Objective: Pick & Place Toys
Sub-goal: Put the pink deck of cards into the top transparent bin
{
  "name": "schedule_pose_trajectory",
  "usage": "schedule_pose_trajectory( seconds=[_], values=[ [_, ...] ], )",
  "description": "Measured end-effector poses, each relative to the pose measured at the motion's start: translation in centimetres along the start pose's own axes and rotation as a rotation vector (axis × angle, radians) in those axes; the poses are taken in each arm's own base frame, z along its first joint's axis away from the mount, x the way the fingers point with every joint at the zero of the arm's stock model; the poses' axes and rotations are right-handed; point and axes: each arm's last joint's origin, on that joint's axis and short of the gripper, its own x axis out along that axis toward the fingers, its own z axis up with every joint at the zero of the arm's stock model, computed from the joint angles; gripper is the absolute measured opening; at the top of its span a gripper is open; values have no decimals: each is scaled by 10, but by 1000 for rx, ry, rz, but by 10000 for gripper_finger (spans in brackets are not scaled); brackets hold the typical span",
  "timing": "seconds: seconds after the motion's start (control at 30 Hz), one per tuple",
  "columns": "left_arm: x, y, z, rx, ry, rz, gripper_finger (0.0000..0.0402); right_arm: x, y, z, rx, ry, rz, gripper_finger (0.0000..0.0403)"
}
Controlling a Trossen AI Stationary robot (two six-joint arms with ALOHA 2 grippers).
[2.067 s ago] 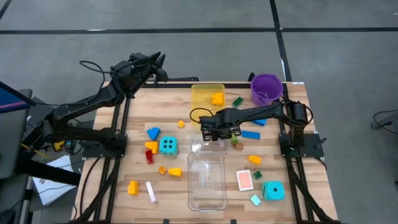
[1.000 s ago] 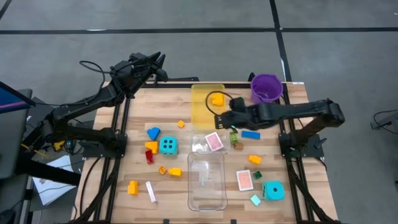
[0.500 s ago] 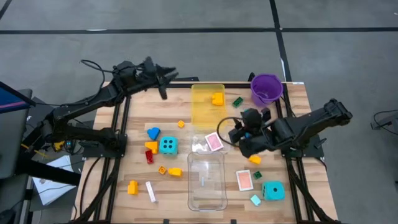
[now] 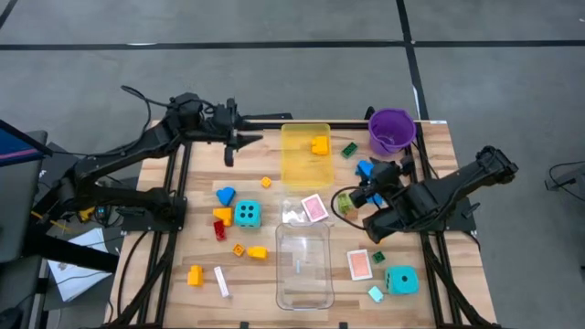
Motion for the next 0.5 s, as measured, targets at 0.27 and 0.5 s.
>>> schedule_pose_trajectory(
  seconds=[0.27,0.5],
  values=[
    [-16,-41,3,30,85,-127,217,-7,-9,4,-15,-98,0,173],
    [-37,-66,-6,94,293,45,368,-9,-13,6,-16,-117,2,173]
  ],
)
